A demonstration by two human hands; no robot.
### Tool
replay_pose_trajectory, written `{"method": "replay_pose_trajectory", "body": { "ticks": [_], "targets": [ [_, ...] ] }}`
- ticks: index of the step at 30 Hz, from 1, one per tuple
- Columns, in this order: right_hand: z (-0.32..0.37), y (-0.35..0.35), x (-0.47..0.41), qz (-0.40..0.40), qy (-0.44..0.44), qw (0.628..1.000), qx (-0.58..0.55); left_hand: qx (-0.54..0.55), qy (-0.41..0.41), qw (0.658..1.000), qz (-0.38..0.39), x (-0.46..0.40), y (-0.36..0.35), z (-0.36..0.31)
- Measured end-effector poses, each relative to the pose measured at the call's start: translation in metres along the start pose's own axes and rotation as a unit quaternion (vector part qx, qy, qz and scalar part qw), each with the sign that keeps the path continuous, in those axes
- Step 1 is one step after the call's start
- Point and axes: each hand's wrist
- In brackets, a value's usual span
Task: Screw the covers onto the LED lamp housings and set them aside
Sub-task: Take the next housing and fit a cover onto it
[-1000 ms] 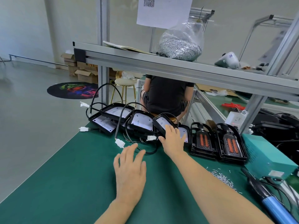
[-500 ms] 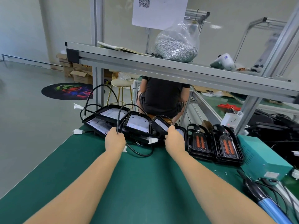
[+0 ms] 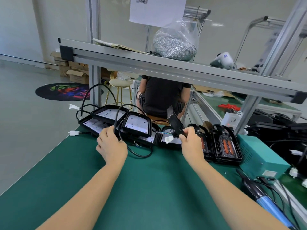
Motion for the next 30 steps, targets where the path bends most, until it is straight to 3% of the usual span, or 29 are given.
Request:
{"method": "replay_pose_trajectory", "body": {
  "ticks": [2,3,5,7,9,12,14,18,24,30],
  "targets": [
    [-0.003,0.002,0.011,-0.003,0.012,1.000,-0.015,-0.001,-0.093,0.994,-0.052,0.019,-0.003,-0.004],
    [-0.004,0.003,0.017,-0.006,0.018,1.000,-0.025,0.033,-0.136,0.989,-0.043,0.028,-0.007,-0.005],
    [-0.006,0.004,0.032,-0.009,0.028,0.999,-0.046,0.138,-0.166,0.974,0.062,0.050,-0.016,-0.007],
    [-0.008,0.005,0.049,-0.006,0.033,0.998,-0.061,0.225,-0.091,0.947,0.212,0.072,-0.026,-0.009],
    [-0.011,0.005,0.066,0.000,0.038,0.997,-0.069,0.320,0.047,0.889,0.324,0.086,-0.034,-0.013],
    [-0.017,0.005,0.091,0.019,0.045,0.996,-0.070,0.472,0.185,0.762,0.403,0.099,-0.037,-0.017],
    [-0.022,0.004,0.107,0.022,0.054,0.996,-0.066,0.507,0.204,0.722,0.424,0.101,-0.037,-0.018],
    [-0.029,0.000,0.135,0.045,0.055,0.996,-0.054,0.492,0.202,0.715,0.453,0.105,-0.034,-0.020],
    [-0.040,-0.002,0.170,0.091,0.074,0.993,-0.027,0.526,0.219,0.700,0.431,0.111,-0.030,-0.008],
    [-0.045,0.006,0.187,0.129,0.127,0.983,0.011,0.516,0.194,0.713,0.433,0.111,-0.023,0.001]
  ]
}}
Point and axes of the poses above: each hand's wrist, its own x-axis away from the middle knuckle, its own y-axis out of the back of the hand, z = x × y, and after that the axes turned 7 degrees about z, right-handed
